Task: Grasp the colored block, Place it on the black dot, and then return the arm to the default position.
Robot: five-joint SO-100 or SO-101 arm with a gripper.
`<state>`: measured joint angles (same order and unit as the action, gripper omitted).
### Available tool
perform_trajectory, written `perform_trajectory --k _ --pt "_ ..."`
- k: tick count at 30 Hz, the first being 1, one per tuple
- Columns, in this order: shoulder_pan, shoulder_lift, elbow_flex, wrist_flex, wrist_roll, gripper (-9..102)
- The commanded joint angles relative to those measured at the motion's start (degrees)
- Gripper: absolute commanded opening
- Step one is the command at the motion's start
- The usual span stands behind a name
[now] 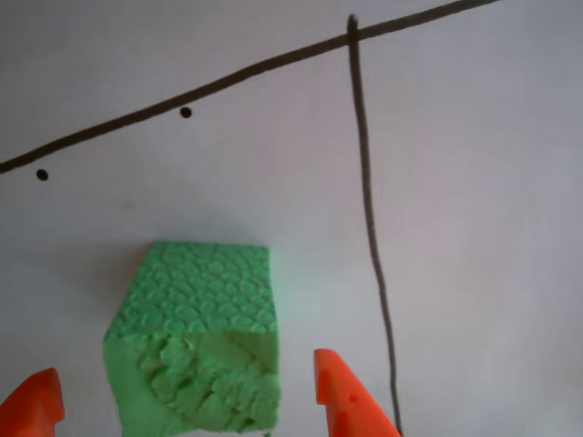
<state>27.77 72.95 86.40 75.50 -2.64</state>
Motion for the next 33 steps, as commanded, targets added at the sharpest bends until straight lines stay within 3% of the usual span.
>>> perform_trajectory --k 1,20,33 --pt "0.44 0.53 -0.7 -0.26 0.26 37" --pt "0.35 -2.2 -1.85 1.05 -0.7 34" --pt "0.35 -0.79 -2.37 2.81 -0.88 19"
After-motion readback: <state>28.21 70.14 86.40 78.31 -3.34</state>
